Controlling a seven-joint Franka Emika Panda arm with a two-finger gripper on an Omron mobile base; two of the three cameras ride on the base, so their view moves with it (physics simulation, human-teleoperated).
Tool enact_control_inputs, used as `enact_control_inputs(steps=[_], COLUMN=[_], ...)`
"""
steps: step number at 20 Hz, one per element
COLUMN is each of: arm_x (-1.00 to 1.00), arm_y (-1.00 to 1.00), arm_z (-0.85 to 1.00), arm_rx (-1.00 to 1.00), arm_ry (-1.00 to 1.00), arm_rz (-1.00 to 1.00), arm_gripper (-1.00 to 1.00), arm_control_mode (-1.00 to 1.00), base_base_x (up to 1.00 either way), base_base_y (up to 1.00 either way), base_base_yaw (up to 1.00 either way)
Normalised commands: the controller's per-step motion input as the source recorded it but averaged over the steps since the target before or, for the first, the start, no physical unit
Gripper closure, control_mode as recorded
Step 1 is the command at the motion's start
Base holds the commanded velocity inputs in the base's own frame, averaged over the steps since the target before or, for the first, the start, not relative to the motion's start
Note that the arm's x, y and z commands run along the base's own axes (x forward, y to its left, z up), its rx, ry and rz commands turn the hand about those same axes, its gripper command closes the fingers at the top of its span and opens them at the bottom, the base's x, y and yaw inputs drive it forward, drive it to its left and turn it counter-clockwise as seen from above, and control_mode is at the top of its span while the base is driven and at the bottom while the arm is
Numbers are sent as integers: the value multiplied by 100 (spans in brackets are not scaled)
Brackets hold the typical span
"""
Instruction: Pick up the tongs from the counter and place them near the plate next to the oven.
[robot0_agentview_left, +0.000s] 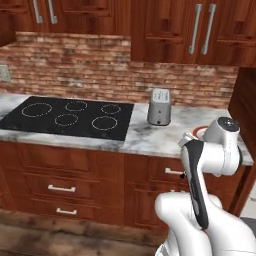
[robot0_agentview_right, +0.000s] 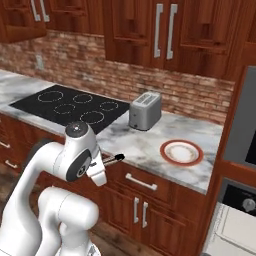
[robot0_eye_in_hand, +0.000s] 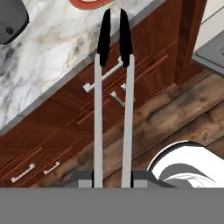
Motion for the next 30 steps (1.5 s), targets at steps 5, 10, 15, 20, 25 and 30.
enact_control_inputs(steps=[5, 10, 15, 20, 25, 30], arm_x=[0, 0, 0, 0, 17, 57], arm_y=[0, 0, 0, 0, 12, 44], arm_z=[0, 0, 0, 0, 0, -1], arm_rx=[0, 0, 0, 0, -2, -11], arm_ry=[0, 0, 0, 0, 0, 0], arm_rz=[0, 0, 0, 0, -8, -17], arm_gripper=[100, 100, 100, 100, 100, 100], arm_control_mode=[100, 100, 100, 100, -100, -100], base_base_x=[73, 58, 38, 34, 21, 0], base_base_y=[0, 2, 9, 20, 18, 0], base_base_yaw=[-27, -23, -21, -21, -13, 0])
